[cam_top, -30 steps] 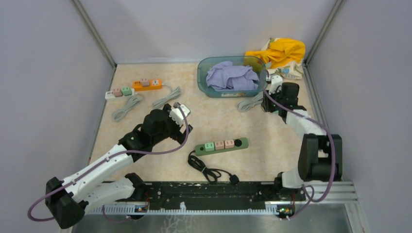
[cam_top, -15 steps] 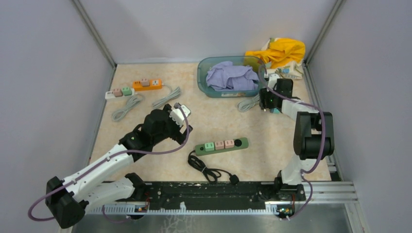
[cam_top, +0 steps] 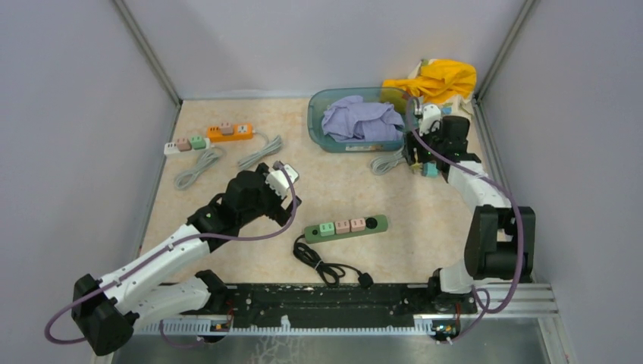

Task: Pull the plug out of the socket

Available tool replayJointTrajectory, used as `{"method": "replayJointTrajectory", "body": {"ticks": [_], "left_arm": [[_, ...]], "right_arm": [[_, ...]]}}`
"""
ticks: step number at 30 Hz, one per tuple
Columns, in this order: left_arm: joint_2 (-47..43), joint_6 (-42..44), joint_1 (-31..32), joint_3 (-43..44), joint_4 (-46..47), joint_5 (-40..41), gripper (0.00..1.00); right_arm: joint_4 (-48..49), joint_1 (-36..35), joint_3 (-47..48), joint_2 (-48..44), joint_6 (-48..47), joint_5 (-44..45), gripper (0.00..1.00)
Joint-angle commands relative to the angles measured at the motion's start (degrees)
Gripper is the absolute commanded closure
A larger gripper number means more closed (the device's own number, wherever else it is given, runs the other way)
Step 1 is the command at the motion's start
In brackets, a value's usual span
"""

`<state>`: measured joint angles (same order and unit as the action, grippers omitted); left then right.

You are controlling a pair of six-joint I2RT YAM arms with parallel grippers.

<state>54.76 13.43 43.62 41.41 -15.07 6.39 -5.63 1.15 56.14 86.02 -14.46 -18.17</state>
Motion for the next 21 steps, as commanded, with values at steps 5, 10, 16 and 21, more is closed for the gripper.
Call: {"method": "replayJointTrajectory", "body": {"ticks": [5,10,16,21], "left_arm": [[0.8,1.0,-0.3,-0.8,0.5,0.1,0.0],[1.2,0.9,-0.3,-0.9,0.6,0.3,0.0],[1.7,1.1,-0.3,-1.1,0.6,0.3,0.0],[1.8,1.2,-0.3,-1.2,0.6,0.4,0.0]], "right_arm": [[-3.9,-0.4,0.6,-6.6,-4.9,-19.3,0.34],[-4.9,-0.4,0.6,-8.6,-5.5,-25.7,0.34],[-6.3,-0.4,0.5,-11.1,-7.2,-32.4,0.34],[-6.5,-0.7,-0.1,-12.9,-8.3,-38.6,0.35]]}}
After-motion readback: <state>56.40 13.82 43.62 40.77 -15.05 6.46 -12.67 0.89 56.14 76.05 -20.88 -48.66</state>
